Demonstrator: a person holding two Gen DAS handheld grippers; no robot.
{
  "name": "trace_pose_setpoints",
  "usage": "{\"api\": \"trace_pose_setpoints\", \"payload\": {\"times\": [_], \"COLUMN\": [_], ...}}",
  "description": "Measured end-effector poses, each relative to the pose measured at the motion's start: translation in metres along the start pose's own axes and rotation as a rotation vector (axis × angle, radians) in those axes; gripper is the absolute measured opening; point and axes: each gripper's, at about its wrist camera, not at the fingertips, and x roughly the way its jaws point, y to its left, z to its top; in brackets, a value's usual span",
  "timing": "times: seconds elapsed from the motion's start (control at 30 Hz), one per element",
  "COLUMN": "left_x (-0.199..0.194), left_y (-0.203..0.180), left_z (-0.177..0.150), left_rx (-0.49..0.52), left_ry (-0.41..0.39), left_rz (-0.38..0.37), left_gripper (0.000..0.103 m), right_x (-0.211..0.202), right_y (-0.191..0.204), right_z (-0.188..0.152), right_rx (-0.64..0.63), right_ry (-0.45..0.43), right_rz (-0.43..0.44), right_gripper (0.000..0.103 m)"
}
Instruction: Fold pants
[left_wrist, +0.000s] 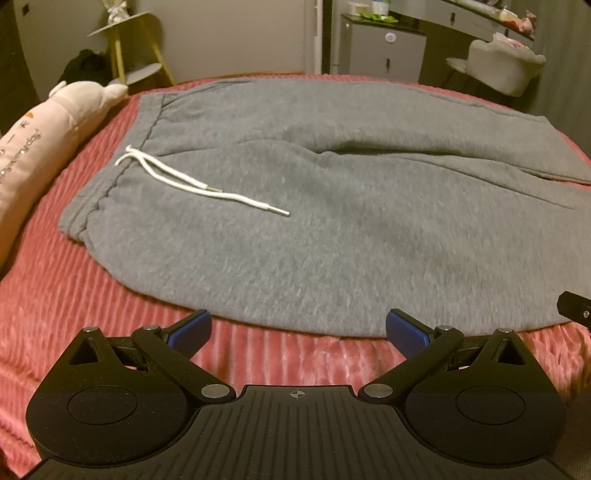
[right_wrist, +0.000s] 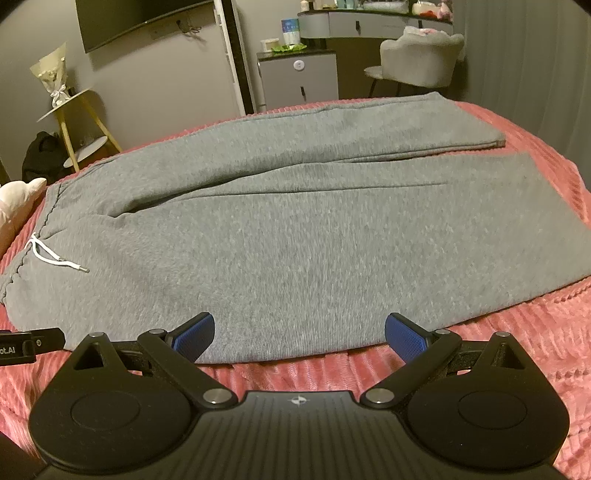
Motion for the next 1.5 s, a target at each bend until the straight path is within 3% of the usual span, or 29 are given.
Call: {"api": "trace_pose_setpoints", "payload": {"times": [0.57, 0.73, 0.8, 0.93, 1.03, 1.13, 1.23, 1.33, 1.37, 1.43, 1.5], "left_x": [0.002, -0.006, -0.002, 0.013, 0.05, 0.095, 0.124, 0.134, 0.135, 0.143, 0.157], "left_y": [0.004, 0.02, 0.028, 0.034, 0.025, 0.021, 0.03, 0.044, 0.049, 0.057, 0.062], "left_z": [0.008, 0.04, 0.063, 0.111, 0.138, 0.14, 0.118, 0.116, 0.117, 0.115, 0.111], "left_rx": [-0.059, -0.204, -0.288, -0.43, -0.425, -0.403, -0.413, -0.417, -0.432, -0.46, -0.478], "left_ry": [0.024, -0.018, -0.043, -0.162, -0.177, -0.15, -0.166, -0.272, -0.313, -0.346, -0.327], "left_rz": [0.0, -0.044, -0.042, -0.006, 0.062, 0.168, 0.215, 0.331, 0.345, 0.322, 0.32], "left_gripper": [0.103, 0.103, 0.103, 0.103, 0.103, 0.103, 0.103, 0.103, 0.103, 0.103, 0.103], "right_x": [0.013, 0.015, 0.029, 0.072, 0.105, 0.115, 0.126, 0.139, 0.142, 0.148, 0.169], "right_y": [-0.016, -0.049, -0.068, -0.112, -0.135, -0.142, -0.134, -0.129, -0.13, -0.133, -0.135], "right_z": [0.004, 0.019, 0.029, 0.052, 0.056, 0.052, 0.057, 0.093, 0.107, 0.155, 0.206], "right_rx": [0.071, 0.201, 0.266, 0.338, 0.358, 0.374, 0.281, 0.208, 0.21, 0.213, 0.219], "right_ry": [0.02, 0.008, 0.028, 0.077, 0.122, 0.086, 0.108, 0.224, 0.211, 0.095, 0.025], "right_rz": [0.045, 0.125, 0.108, -0.005, -0.109, -0.099, -0.128, -0.167, -0.163, -0.157, -0.182], "right_gripper": [0.099, 0.099, 0.099, 0.099, 0.099, 0.099, 0.099, 0.099, 0.099, 0.099, 0.096]}}
